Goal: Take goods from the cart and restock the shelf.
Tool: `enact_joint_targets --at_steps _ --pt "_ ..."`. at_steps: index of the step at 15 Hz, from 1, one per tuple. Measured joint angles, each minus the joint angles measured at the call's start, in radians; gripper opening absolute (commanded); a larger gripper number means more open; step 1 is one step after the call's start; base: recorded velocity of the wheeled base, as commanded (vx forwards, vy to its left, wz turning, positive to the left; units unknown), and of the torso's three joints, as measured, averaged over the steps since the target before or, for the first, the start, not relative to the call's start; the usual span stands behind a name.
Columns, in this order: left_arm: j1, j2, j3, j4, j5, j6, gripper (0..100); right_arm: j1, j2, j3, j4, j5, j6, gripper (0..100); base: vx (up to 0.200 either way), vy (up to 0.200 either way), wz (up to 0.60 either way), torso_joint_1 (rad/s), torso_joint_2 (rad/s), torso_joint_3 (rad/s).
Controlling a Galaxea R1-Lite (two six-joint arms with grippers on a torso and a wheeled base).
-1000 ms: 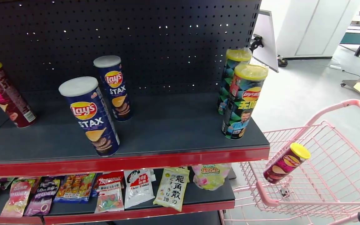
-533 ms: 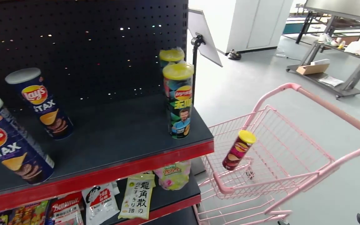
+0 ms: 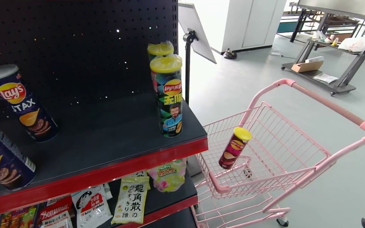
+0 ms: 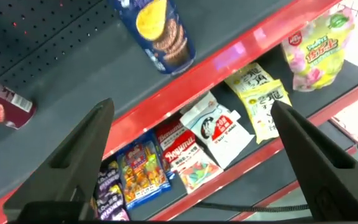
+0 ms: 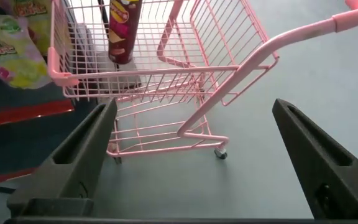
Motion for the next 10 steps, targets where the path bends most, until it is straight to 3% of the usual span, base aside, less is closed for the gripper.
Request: enact_joint_targets --at_steps 5,10 --pt "-0.001 -0.003 -0.001 -0.002 -0.002 0.001 100 0.0 -0.053 0.044 0.002 0.0 0.0 100 0.0 0.0 0.0 -0.149 0.4 0.248" --pt "0.0 -0.003 0.0 -0.005 -0.003 0.0 100 0.001 -0.069 0.054 0.001 0.003 0.0 100 0.0 0.0 0.0 -0.174 0.54 0.36"
